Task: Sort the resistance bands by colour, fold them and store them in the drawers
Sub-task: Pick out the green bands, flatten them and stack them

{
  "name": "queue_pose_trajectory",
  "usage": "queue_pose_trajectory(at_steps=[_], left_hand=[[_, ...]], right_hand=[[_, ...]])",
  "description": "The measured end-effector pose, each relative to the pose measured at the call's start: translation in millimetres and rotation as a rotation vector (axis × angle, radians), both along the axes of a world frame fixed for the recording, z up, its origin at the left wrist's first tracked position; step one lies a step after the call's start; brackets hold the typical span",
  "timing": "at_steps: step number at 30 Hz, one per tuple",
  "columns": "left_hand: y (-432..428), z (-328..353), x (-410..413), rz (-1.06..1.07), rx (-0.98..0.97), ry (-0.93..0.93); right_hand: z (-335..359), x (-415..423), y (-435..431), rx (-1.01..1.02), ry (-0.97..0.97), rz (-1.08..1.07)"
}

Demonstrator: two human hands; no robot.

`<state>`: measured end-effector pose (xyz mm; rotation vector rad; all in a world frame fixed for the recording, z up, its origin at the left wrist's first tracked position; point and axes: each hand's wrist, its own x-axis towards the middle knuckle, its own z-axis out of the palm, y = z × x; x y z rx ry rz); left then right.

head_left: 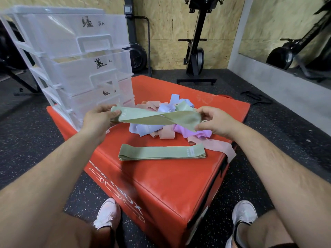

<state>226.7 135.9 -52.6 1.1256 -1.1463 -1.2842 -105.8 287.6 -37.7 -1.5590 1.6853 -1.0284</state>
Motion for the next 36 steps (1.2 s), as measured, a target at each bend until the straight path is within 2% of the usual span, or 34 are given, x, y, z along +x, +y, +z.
queue_pose_trajectory(at_steps=[4, 8, 12, 15, 20, 24, 31, 33, 36], left_hand=[[3, -6, -2, -0.007, 0.013, -0.042], [12, -10, -9, -0.03, -0.002, -0.062], [16, -14, -13, -0.039, -0.015, -0.071], [19, -14, -14, -0.049, -0.017, -0.071], [24, -15, -16, -0.055, -0.034, -0.076], [26, -15, -15, -0.055, -0.051, -0.094], [22, -26, -1, -0.06, -0.029, -0.202], [23, -32, 1, -0.075, -0.028, -0.301], [23, -43, 3, -0.106, -0.042, -0.443]], right_hand=[[-6, 7, 4, -0.101, -0.071, -0.128], [-10, 15, 5, -0.332, 0.02, -0.371], [-11, 19, 7, -0.441, 0.143, -0.429], [-11, 20, 12, -0.387, 0.2, -0.387], [-11, 24, 18, -0.222, 0.098, -0.39], [-15, 22, 15, -0.05, -0.115, -0.382], [-20, 3, 15, 0.109, -0.397, -0.255], [-25, 1, 15, 0.117, -0.327, -0.277], [-38, 0, 17, 0.155, -0.094, -0.304]])
